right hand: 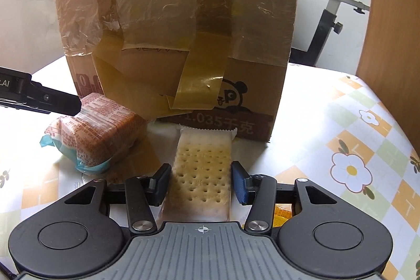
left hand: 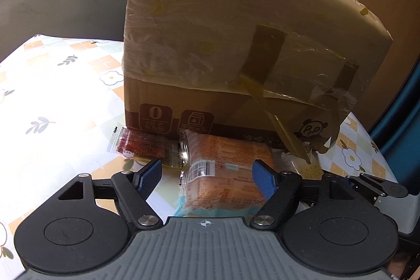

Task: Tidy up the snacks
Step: 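Close the right tool on the cracker packet while the left tool grasps the wrapped cake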

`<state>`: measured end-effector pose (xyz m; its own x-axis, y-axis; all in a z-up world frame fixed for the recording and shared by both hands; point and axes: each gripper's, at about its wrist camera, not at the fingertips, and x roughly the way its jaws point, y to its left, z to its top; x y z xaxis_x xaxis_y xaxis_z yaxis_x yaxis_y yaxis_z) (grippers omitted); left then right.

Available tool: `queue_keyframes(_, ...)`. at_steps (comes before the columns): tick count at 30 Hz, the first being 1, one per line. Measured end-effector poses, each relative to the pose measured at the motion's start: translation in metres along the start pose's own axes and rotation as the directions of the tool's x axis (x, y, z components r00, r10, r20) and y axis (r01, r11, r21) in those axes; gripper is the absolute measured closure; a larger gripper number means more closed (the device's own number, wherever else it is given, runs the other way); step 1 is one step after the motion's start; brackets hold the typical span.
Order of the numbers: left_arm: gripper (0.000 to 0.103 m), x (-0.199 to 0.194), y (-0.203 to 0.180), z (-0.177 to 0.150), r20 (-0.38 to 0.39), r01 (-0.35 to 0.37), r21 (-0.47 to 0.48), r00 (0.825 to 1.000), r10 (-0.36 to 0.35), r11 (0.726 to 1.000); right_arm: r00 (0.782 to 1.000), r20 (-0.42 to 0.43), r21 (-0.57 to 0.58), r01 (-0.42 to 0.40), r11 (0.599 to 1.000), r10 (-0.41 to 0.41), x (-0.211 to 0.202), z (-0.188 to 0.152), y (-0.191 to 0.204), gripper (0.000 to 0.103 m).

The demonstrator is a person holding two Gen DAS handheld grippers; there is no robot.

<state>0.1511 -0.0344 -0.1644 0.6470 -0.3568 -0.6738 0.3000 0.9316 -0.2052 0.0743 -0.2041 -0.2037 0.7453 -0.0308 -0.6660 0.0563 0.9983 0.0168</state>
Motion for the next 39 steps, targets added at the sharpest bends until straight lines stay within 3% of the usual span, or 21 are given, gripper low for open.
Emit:
queue_keyframes(8, 0.02, 0.002, -0.012, -0.004, -0.003, 0.042, 0.035, 0.999, -0.042, 0.999, 1.0, 0.004, 0.003, -0.002, 1.0, 0.002, 0.0, 0.0, 0.0, 0.057)
queue_keyframes(22, 0.01, 0.041, -0.04, -0.006, -0.062, 0.0, 0.134, 0.998, 0.008, 0.991, 1.0, 0.002, -0.003, 0.001, 1.0, 0.0, 0.001, 0.0, 0.0, 0.057)
queue_keyframes(26, 0.009, 0.052, -0.045, -0.01, -0.046, -0.021, 0.183, 0.998, 0.03, 0.983, 1.0, 0.001, 0.001, -0.004, 1.0, 0.004, 0.0, 0.0, 0.0, 0.057)
queue_keyframes(31, 0.025, 0.046, -0.05, -0.014, -0.025, -0.011, 0.229, 1.0, 0.017, 0.973, 1.0, 0.001, 0.0, -0.004, 1.0, 0.004, 0.0, 0.0, 0.0, 0.057)
queue_keyframes(39, 0.026, 0.028, -0.043, -0.021, -0.009, 0.019, 0.205, 1.0, -0.017, 0.979, 1.0, 0.001, -0.001, -0.003, 1.0, 0.003, 0.001, 0.0, 0.0, 0.057)
